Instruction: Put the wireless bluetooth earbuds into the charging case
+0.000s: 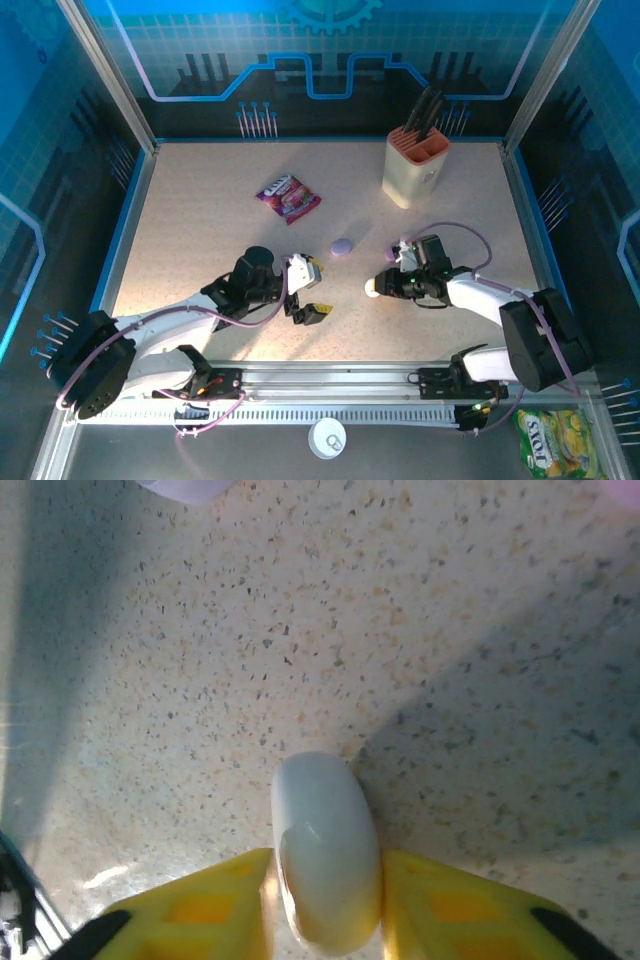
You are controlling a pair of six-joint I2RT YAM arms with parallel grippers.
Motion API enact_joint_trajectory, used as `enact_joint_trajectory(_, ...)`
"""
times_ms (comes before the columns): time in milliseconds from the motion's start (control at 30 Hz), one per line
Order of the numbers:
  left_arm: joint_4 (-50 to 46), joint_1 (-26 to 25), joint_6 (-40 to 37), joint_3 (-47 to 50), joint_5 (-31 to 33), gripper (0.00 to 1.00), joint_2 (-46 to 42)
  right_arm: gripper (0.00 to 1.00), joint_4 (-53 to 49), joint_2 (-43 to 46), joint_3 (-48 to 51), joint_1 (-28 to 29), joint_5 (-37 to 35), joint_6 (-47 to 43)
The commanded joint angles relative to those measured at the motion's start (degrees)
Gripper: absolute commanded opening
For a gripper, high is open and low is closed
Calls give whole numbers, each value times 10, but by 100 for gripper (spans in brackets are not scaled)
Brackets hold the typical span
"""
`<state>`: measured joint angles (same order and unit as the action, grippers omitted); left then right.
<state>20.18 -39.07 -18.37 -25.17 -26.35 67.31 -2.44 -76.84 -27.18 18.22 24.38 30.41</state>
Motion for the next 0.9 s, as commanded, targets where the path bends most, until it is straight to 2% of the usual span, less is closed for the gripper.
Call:
enact_joint_trajectory(0, -18, -4, 3, -21, 8, 99, -6, 43, 9, 16, 2, -12, -20, -3)
enact_joint_trajectory(100, -14, -4, 34, -20, 63, 98, -7, 56, -20, 63, -6, -17, -66, -22)
enact_joint_trajectory(167, -9, -2, 59, -19, 134, 95, -15, 66, -51, 104, -19, -22, -102, -48)
enact_joint_trajectory(267, 12, 8, 63, -2, 205, 99, -44, 77, -78, 163, -39, -28, -175, -95)
enact_joint_trajectory(400, -26, 72, 80, -8, 239, 99, -75, 86, -72, 220, -54, -33, -295, -177)
enact_joint_trajectory(500, -11, 133, 91, 7, 287, 99, -86, 93, 20, 233, -15, -35, -386, -252)
enact_joint_trajectory(567, 9, 177, 100, 22, 318, 99, -84, 96, 112, 219, 21, -42, -412, -300)
enact_joint_trajectory(633, 10, 202, 94, 29, 326, 99, -89, 98, 183, 190, 44, -52, -412, -311)
enact_joint_trajectory(767, 97, 242, 97, 70, 364, 99, -72, 100, 328, 127, 85, -74, -392, -301)
enact_joint_trajectory(833, 133, 268, 112, 80, 350, 99, -48, 100, 409, 83, 104, -85, -388, -310)
enact_joint_trajectory(867, 160, 277, 118, 88, 342, 99, -32, 100, 413, 72, 98, -89, -401, -307)
